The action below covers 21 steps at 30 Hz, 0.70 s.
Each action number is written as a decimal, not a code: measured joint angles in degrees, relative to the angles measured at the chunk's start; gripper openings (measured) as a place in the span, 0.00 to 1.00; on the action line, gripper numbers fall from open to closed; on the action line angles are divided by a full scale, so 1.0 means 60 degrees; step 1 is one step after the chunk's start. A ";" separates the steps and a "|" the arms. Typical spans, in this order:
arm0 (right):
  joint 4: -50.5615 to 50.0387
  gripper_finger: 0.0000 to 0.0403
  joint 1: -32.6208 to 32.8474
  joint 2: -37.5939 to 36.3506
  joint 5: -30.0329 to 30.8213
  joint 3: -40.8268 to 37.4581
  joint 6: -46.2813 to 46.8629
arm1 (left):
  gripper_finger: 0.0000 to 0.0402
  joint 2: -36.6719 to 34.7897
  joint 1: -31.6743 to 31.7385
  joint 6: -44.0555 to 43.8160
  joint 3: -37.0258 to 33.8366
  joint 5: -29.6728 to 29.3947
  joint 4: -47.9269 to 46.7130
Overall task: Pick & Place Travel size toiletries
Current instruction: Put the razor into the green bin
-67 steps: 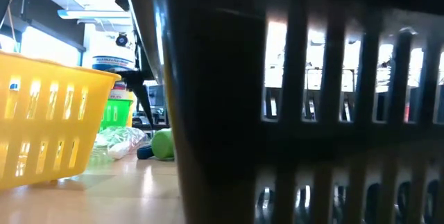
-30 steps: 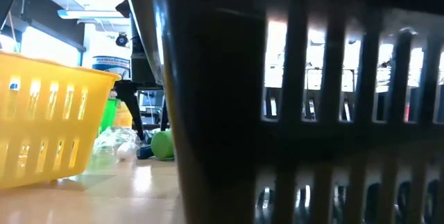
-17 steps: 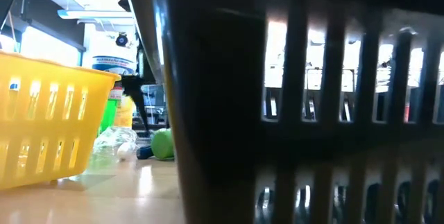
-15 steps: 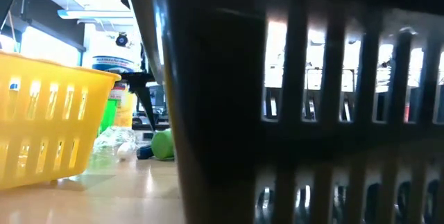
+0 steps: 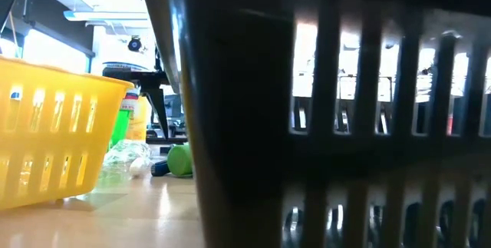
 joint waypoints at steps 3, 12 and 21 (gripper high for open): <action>0.0000 0.01 0.0000 0.0000 -0.0002 0.0000 0.0000 | 0.34 0.0000 -0.0001 -0.0010 0.0000 0.0143 0.0002; 0.0000 0.01 0.0000 0.0000 -0.0002 0.0000 0.0004 | 0.21 0.0000 0.0000 -0.0038 0.0000 0.0285 0.0085; 0.0045 0.01 0.0000 0.0002 -0.0024 0.0000 0.0174 | 0.20 0.0004 0.0006 0.0047 -0.0513 0.0514 0.0378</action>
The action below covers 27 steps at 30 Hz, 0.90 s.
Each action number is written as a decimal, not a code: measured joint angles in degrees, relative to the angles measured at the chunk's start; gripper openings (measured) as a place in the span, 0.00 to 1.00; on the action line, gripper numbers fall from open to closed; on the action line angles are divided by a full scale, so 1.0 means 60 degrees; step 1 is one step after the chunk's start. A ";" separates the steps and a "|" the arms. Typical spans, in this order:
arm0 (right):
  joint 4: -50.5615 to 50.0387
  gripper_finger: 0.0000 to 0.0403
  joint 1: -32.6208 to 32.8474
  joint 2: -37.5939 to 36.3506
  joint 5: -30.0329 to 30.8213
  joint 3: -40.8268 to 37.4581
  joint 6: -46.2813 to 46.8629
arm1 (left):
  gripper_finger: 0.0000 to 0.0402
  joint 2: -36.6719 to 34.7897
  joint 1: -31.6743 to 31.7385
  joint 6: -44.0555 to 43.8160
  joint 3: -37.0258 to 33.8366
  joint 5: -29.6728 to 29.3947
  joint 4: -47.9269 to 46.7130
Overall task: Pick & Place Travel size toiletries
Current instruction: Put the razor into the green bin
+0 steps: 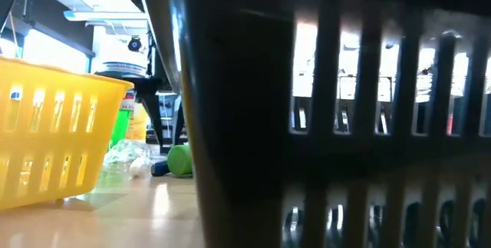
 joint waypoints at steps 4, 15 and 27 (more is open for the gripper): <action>0.0020 0.01 -0.0001 0.0002 -0.0004 0.0000 0.0008 | 0.22 -0.0018 0.0000 -0.0008 -0.0205 -0.0207 0.0394; 0.0020 0.01 -0.0002 0.0000 -0.0007 0.0000 0.0008 | 0.23 -0.0005 -0.0007 -0.0183 -0.0117 -0.0525 -0.0019; 0.0024 0.01 0.0000 -0.0001 -0.0008 0.0000 -0.0018 | 0.23 0.0007 0.0208 -0.0212 0.0113 -0.0576 -0.0014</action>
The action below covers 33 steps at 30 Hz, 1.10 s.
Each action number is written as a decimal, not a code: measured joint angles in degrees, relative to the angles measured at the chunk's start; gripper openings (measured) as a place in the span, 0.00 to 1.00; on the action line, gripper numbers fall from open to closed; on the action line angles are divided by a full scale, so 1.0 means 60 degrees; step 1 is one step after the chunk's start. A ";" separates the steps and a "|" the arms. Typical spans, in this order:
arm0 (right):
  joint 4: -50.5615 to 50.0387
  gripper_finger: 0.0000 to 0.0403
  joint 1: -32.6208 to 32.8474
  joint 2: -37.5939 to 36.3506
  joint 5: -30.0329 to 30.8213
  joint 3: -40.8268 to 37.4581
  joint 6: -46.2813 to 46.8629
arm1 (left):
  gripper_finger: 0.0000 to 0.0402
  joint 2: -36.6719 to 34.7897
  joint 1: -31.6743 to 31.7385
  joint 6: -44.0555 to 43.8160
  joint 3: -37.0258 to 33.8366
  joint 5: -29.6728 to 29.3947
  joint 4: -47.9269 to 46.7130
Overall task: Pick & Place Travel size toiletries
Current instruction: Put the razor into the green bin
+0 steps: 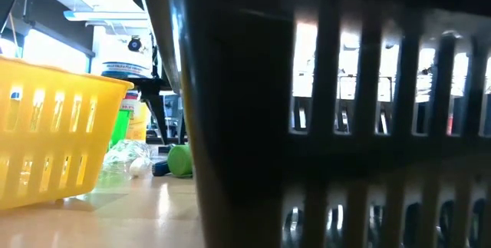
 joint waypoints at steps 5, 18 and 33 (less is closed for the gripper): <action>0.0006 0.01 -0.0002 0.0002 -0.0002 0.0000 0.0019 | 0.23 0.0000 0.0573 0.0022 -0.0415 0.0065 0.0443; 0.0036 0.01 -0.0003 0.0001 0.0000 0.0000 0.0007 | 0.15 -0.0044 0.0790 0.0543 -0.0862 0.0271 0.0748; 0.0080 0.01 -0.0004 0.0003 -0.0032 0.0000 0.0046 | 0.05 -0.0139 0.0090 0.0492 0.0421 -0.0606 -0.0234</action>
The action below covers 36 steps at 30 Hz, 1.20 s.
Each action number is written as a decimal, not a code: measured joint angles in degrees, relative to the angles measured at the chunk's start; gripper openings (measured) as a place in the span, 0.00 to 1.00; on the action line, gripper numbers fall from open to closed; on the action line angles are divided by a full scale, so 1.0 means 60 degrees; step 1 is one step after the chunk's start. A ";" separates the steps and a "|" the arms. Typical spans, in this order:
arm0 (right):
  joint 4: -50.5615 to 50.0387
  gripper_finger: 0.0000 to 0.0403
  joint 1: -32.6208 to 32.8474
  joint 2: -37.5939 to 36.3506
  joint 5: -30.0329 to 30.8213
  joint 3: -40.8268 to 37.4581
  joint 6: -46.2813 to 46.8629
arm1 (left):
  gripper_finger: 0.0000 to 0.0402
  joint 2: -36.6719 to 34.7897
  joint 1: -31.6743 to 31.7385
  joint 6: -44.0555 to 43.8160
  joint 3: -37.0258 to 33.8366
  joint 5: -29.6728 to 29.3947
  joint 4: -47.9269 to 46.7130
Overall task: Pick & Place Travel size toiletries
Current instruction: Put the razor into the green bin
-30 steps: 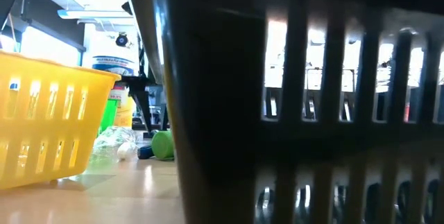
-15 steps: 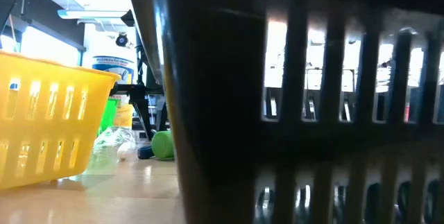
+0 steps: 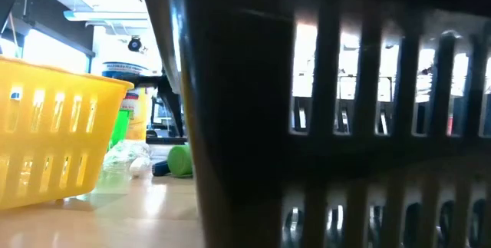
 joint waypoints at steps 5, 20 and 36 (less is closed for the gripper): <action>0.0066 0.01 0.0000 -0.0004 -0.0197 0.0000 0.0009 | 0.05 -0.0051 -0.0359 -0.0245 0.0989 -0.0673 -0.1178; 0.0072 0.01 0.0000 -0.0002 -0.0217 -0.0001 0.0049 | 0.06 -0.1307 -0.1457 -0.1200 0.2890 -0.1320 -0.2388; 0.0040 0.01 0.0000 -0.0004 -0.0200 -0.0003 0.0049 | 0.06 -0.3030 -0.1965 -0.3790 0.2440 -0.1285 -0.4150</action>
